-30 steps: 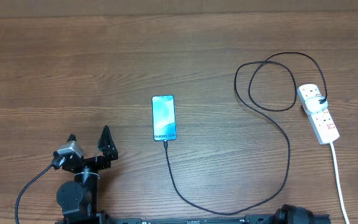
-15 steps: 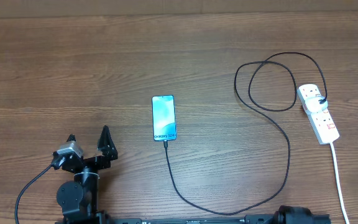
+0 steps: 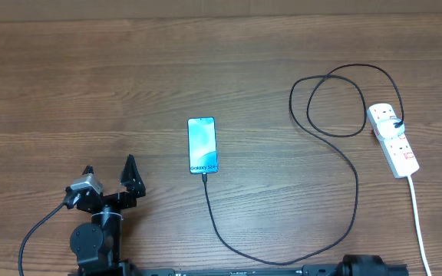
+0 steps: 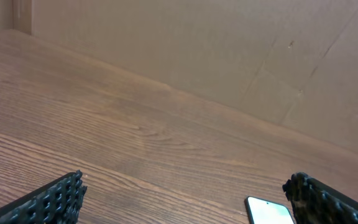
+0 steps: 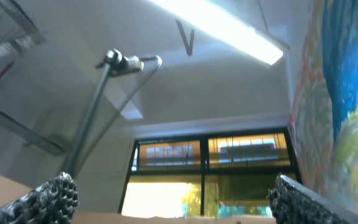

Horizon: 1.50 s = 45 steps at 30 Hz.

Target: Plug charger to phone and switch on socket

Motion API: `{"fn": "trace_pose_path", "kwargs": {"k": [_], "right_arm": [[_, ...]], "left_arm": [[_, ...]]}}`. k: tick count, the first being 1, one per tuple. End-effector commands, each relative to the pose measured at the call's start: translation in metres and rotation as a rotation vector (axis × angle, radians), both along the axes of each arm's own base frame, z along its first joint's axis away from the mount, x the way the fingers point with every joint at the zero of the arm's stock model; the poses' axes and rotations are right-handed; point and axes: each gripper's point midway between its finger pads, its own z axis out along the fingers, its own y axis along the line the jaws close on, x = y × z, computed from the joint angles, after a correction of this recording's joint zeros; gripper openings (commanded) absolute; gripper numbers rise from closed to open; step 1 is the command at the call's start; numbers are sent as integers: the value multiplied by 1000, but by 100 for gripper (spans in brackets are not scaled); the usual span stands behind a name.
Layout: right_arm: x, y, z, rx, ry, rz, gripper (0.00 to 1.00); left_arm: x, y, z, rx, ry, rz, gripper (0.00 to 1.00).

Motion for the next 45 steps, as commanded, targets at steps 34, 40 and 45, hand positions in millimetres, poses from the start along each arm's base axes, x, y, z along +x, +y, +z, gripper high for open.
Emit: {"fn": "trace_pose_path", "kwargs": {"k": [34, 40, 45], "right_arm": [[370, -58, -412, 188, 1104, -244, 100], [370, -57, -413, 184, 1112, -239, 100], [370, -57, -413, 184, 1112, -239, 100]], "left_arm": [[0, 3, -4, -10, 9, 17, 100], [0, 3, -4, -10, 9, 17, 100], [0, 3, -4, -10, 9, 17, 100]]}}
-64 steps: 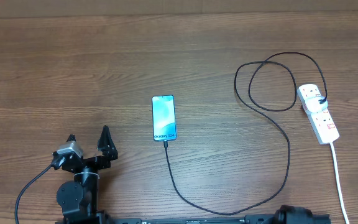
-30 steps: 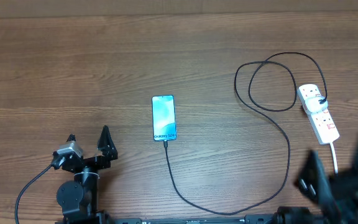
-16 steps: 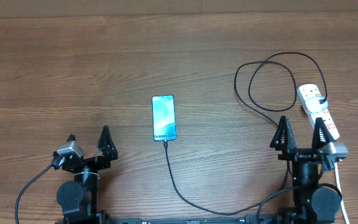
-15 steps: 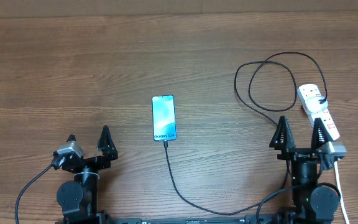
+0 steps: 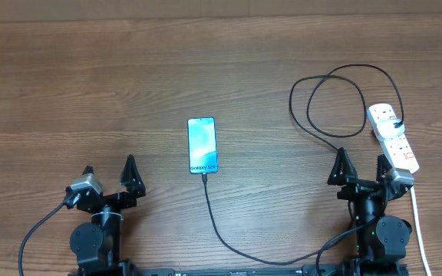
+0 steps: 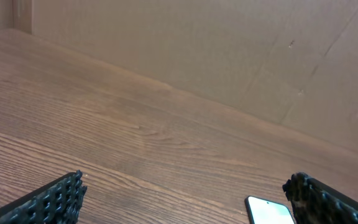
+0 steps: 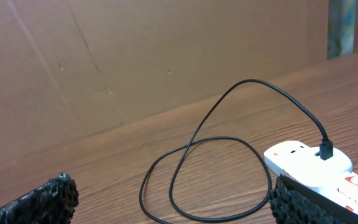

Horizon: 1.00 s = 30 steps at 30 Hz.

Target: Plug charger to phone and switch on socket

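A phone [image 5: 202, 145] with a lit blue screen lies mid-table, and its top corner shows in the left wrist view [image 6: 269, 210]. A black charger cable [image 5: 336, 153] runs from the phone's near end, sweeps round the front and loops up to a white socket strip [image 5: 394, 138] at the right. The cable's plug sits in the strip [image 7: 309, 163]. My left gripper [image 5: 108, 175] stands open near the front left, with nothing between its fingers [image 6: 55, 199]. My right gripper [image 5: 359, 167] stands open just left of the strip's near end, the cable loop [image 7: 204, 180] ahead of it.
The wooden table [image 5: 90, 84] meets a cardboard wall [image 6: 197, 56] at the back. The strip's white lead [image 5: 420, 222] runs off the front right edge.
My right arm has come into the overhead view near the strip; its camera, which pointed at the ceiling before, now looks at the table, cable and strip. The left arm has not moved.
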Motion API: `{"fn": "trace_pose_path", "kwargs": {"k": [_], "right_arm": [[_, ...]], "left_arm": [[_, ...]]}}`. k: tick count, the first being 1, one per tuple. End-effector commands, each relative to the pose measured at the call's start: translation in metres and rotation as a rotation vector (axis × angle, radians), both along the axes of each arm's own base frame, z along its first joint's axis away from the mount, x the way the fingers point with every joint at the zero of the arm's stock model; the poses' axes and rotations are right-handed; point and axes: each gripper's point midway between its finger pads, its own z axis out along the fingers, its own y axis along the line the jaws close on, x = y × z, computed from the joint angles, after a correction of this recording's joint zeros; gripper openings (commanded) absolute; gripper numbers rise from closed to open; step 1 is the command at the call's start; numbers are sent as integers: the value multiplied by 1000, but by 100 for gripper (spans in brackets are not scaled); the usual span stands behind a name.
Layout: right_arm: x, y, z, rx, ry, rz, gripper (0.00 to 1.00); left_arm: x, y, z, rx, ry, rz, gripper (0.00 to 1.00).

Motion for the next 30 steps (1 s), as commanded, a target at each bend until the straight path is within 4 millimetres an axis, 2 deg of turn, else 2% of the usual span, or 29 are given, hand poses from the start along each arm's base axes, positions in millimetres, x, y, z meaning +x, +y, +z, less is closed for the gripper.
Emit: {"fn": "trace_pose_path", "kwargs": {"k": [1, 30], "right_arm": [[0, -2, -3, 1, 4, -12, 100], [-1, -2, 0, 0, -10, -11, 100]], "left_arm": [[0, 3, -3, -10, 6, 17, 100], [0, 3, -3, -10, 6, 17, 100]]}}
